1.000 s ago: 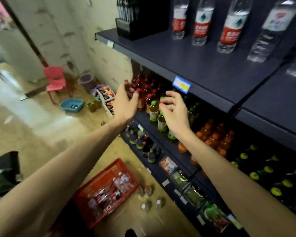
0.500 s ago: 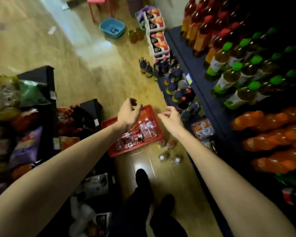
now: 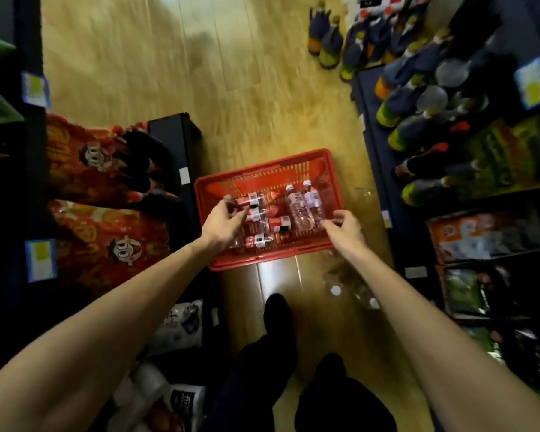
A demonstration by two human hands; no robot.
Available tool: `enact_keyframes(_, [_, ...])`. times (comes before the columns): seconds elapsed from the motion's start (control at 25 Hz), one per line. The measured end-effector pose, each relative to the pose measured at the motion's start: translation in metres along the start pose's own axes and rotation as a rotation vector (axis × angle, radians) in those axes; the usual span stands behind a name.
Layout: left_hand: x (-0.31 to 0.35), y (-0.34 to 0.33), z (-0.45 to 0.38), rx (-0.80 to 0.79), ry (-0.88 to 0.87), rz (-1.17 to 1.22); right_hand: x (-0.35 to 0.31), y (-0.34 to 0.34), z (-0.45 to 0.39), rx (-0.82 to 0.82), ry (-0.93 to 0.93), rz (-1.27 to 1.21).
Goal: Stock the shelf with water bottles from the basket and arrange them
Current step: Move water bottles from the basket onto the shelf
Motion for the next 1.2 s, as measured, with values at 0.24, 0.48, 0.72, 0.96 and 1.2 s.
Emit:
enact_keyframes(0.24, [-0.106, -0.028, -0.106, 0.031, 0.12, 0.029, 0.024, -0.096, -0.112, -0.144, 0.042, 0.186])
enact_keyframes(0.48, [-0.163, -0.069, -0.183, 0.13, 0.181, 0.034, 0.054, -0.135, -0.221, -0.141, 0.074, 0.32])
enact_keyframes(0.72, [-0.184, -0.114, -0.237, 0.091, 0.075, 0.012, 0.078, -0.137, -0.293, 0.018, 0.092, 0.465])
enact_keyframes(0.96, [-0.155, -0.2, -0.28, -0.129, -0.17, -0.331, 0.095, -0.128, -0.339, 0.104, 0.097, 0.608])
enact_keyframes(1.2, [-0.14, -0.256, -0.302, -0.154, -0.327, -0.859, 0.096, -0.143, -0.355, 0.128, 0.226, 0.819])
Point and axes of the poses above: each hand's wrist, its own z-axis away from the middle knuckle, its own y-axis out of the back of the hand, x = y × z, the point moved 8 cm from there along -z, towards the middle knuckle, and after that the axes turned 8 degrees about -x, right-handed, at the moved point
